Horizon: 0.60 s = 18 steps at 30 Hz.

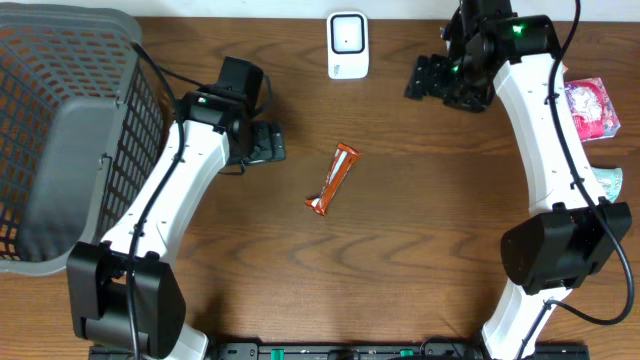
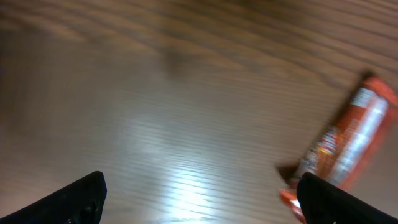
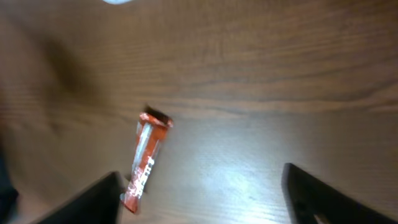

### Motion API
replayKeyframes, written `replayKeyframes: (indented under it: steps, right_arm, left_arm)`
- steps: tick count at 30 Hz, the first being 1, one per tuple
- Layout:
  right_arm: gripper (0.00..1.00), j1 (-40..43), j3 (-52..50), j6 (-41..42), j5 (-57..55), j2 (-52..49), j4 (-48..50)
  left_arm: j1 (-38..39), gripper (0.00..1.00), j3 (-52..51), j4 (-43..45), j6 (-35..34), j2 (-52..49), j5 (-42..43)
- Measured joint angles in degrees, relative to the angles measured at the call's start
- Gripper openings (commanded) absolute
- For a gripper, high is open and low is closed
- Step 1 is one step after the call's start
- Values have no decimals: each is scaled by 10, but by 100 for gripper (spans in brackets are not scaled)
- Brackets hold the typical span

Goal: Scan the item barcode
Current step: 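Push the red-orange bar toward the center and withdraw the left gripper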

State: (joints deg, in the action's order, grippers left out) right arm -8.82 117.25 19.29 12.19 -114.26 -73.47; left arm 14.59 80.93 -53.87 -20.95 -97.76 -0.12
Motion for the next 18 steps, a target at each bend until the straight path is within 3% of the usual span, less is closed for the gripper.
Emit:
replayKeyframes:
  steps: [10, 18]
  right_arm:
    - [99, -28, -1, 17, 74, 0, -7]
    - [99, -92, -77, 35, 27, 0, 33]
  left_arm:
    - [-65, 98, 0, -20, -46, -1, -41]
    - [-92, 98, 0, -30, -50, -1, -46]
